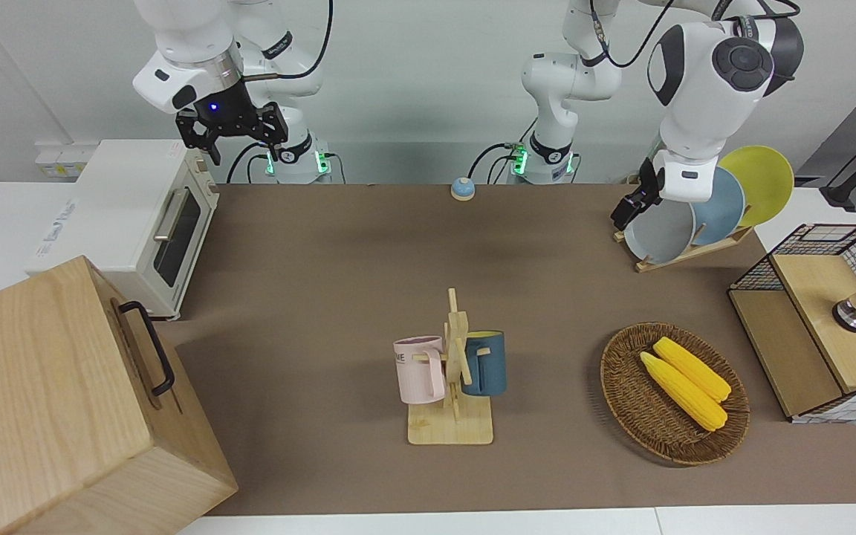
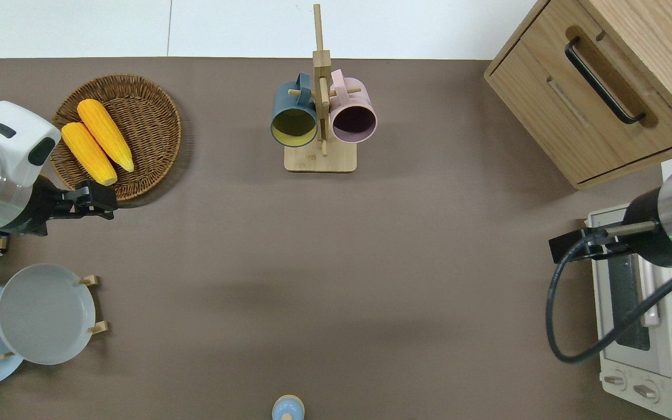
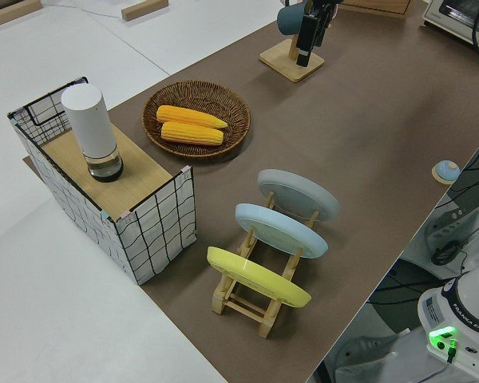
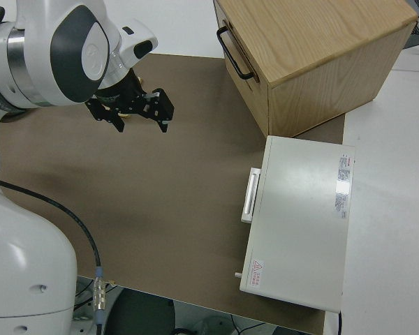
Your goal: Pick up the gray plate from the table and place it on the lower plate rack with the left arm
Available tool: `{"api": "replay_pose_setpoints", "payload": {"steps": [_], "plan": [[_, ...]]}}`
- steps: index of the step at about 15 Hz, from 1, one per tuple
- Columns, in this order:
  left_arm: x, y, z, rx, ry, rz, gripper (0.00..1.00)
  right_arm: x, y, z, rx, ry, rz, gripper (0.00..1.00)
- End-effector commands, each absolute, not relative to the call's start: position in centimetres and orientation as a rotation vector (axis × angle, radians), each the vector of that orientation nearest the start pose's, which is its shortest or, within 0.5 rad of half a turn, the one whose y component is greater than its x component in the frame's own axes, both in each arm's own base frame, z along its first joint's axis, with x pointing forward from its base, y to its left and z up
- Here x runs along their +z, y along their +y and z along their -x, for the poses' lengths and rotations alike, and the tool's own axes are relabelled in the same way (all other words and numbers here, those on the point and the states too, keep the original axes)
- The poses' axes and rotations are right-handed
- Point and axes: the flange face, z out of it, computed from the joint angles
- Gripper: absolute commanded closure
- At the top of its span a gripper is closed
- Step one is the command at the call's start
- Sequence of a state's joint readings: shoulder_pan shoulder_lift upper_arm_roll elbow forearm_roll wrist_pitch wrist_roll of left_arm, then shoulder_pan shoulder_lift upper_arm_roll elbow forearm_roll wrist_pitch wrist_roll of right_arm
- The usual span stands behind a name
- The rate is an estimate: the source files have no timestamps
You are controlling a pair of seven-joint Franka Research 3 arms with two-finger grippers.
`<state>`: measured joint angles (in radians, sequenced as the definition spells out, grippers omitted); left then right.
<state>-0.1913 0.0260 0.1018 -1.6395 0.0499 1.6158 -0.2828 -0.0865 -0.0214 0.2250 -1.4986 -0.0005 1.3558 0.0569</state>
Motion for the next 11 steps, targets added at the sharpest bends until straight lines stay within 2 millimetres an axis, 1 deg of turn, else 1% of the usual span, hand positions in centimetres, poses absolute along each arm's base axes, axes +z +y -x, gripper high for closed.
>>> {"api": "replay_pose_setpoints", "payload": {"steps": [1, 2, 4, 6, 11], "plan": [[59.0, -4.3, -55.8, 0.042, -0.015, 3.115, 0.01, 65.6, 7.1, -51.7, 0.198, -0.123, 3.148, 0.011], [59.3, -4.3, -55.7, 0.038, 0.011, 3.116, 0.01, 65.6, 7.1, -51.7, 0.198, -0.123, 3.148, 0.011], [59.3, -4.6, -55.7, 0.041, 0.018, 3.126, 0.01, 65.6, 7.1, -51.7, 0.198, -0.123, 3.148, 0.011], [59.2, -5.1, -55.7, 0.05, 0.005, 3.187, 0.01, 65.6, 7.0, -51.7, 0.198, -0.121, 3.148, 0.011], [59.1, -5.5, -55.8, 0.042, -0.123, 3.175, 0.01, 65.6, 7.0, -51.7, 0.198, -0.121, 3.148, 0.011]]}}
